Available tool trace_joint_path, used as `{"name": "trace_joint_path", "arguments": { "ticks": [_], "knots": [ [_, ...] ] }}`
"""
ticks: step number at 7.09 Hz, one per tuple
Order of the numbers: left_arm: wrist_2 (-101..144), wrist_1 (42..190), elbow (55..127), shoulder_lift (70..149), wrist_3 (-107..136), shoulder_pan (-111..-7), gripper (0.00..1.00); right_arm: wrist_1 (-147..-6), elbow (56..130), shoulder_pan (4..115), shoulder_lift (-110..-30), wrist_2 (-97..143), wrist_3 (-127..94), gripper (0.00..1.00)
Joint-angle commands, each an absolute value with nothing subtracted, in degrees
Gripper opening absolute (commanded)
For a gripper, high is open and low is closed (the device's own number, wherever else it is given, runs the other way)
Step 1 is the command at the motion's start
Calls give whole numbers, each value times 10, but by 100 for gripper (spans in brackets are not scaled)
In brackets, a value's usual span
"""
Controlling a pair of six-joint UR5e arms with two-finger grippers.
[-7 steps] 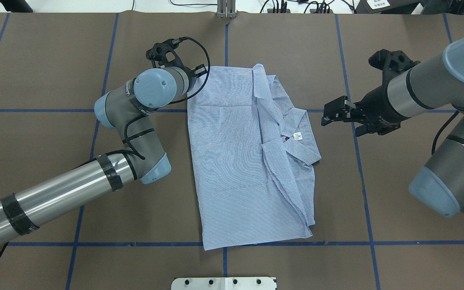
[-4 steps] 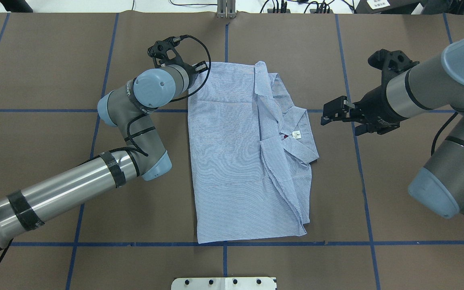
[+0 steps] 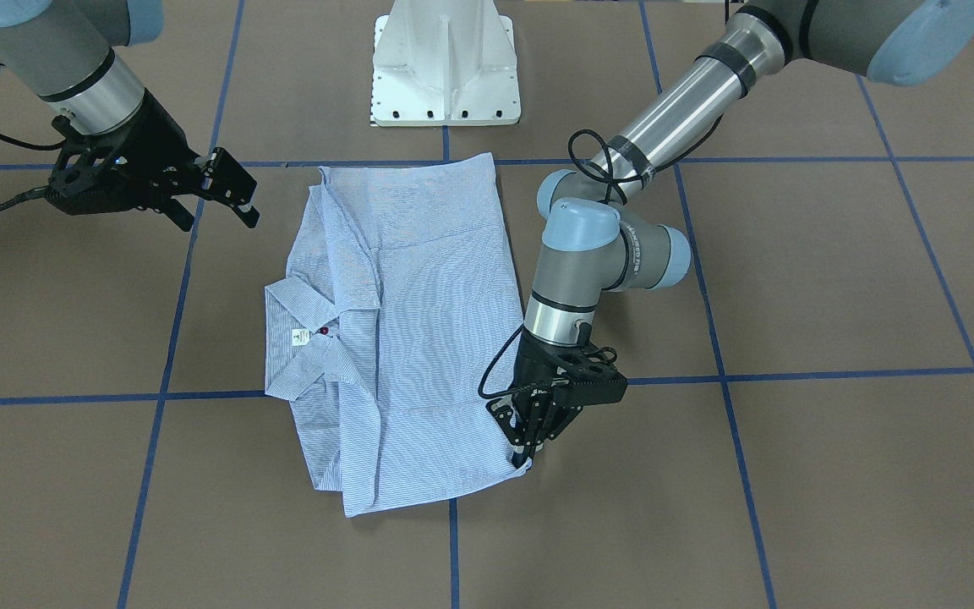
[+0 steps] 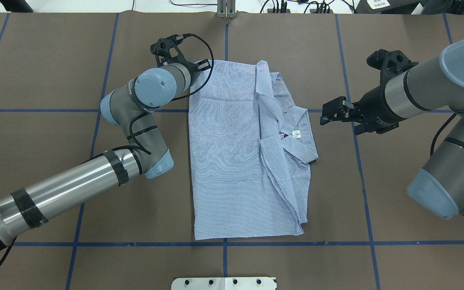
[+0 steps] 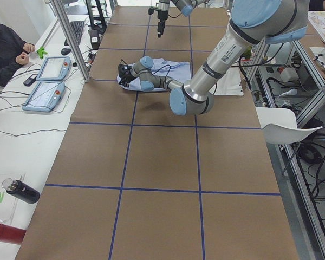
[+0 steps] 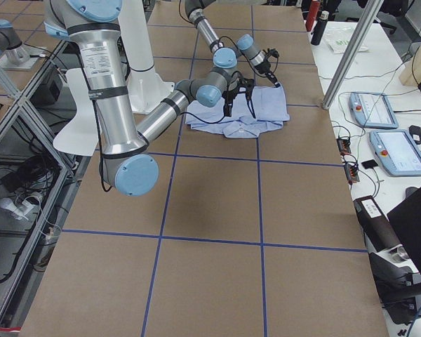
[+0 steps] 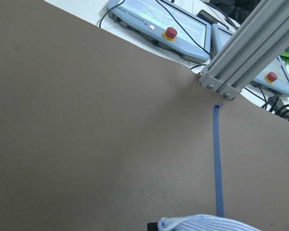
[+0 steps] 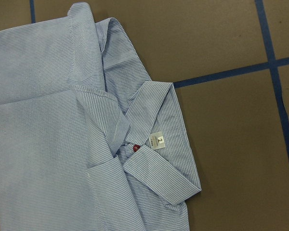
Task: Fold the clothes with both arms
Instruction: 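Drag the shirt corner away from the robot with the left gripper, straightening it, then release the shirt with the left gripper while the right gripper moves over the shirt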
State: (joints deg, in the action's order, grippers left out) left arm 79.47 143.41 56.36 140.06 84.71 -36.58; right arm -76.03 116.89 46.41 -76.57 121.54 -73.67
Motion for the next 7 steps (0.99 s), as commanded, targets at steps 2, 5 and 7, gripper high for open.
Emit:
{"name": "trace_joint_path", "arguments": {
  "ticks": [2,5,7],
  "knots": [
    [795,1463,519,1430,838,-370,0,-760,1171,463,-766,1207,-737,100],
    [784,1462,519,1427,812,-381,98,-761,1162,457,-750,1197,-737,100],
    [812,1461,548,1429,808,-407,100,-760,1156,451,-741,1187,-731,100]
  ]
}}
